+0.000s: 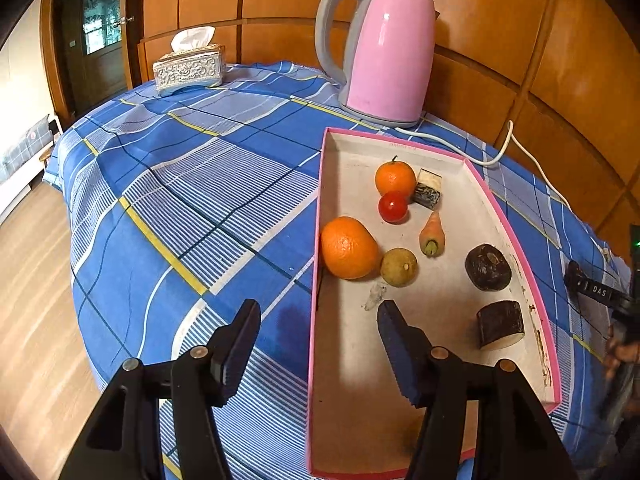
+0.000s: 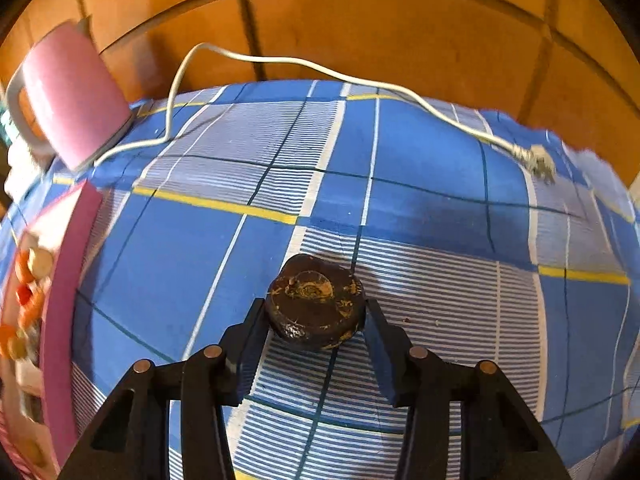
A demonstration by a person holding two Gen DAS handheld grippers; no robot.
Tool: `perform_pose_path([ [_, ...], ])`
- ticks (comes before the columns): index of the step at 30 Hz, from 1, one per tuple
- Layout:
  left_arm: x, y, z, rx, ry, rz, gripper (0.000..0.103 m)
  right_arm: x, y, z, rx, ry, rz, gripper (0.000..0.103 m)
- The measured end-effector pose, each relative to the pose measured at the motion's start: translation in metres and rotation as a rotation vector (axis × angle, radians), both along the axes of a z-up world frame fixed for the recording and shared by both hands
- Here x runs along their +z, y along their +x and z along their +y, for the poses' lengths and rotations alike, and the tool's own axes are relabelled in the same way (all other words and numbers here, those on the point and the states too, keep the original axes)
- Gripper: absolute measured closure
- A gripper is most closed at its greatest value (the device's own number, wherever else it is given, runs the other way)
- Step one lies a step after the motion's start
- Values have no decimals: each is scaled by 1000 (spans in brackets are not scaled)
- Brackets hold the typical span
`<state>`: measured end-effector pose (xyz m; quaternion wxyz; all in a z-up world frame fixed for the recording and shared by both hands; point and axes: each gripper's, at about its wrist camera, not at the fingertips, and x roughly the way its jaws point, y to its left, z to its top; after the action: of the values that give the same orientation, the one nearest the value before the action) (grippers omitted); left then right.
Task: Organize fruits
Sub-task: 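Reach the right gripper to the dark lumpy vegetable and grasp it, then carry the dark vegetable into the tray and release it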
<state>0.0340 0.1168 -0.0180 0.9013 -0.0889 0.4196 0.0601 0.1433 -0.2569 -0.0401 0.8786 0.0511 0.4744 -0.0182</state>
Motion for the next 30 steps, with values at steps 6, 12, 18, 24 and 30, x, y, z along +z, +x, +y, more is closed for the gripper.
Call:
perform_pose_path([
  [6, 2, -2, -4, -10, 7, -1, 41, -6, -8, 1, 39, -28, -70, 55],
  [12, 5, -6, -7, -21, 15, -6, 41, -5, -7, -1, 37, -19, -80, 55],
  [18, 6, -10, -7, -27, 17, -7, 41, -3, -9, 2, 39, -48, -67, 57],
  [24, 5, -11, -5, -23, 6, -8, 41, 0, -22, 3, 37, -55, -44, 58],
  [30, 2, -10, -3, -14, -11, 0, 41, 1, -51, 8, 67, -45, -42, 58],
])
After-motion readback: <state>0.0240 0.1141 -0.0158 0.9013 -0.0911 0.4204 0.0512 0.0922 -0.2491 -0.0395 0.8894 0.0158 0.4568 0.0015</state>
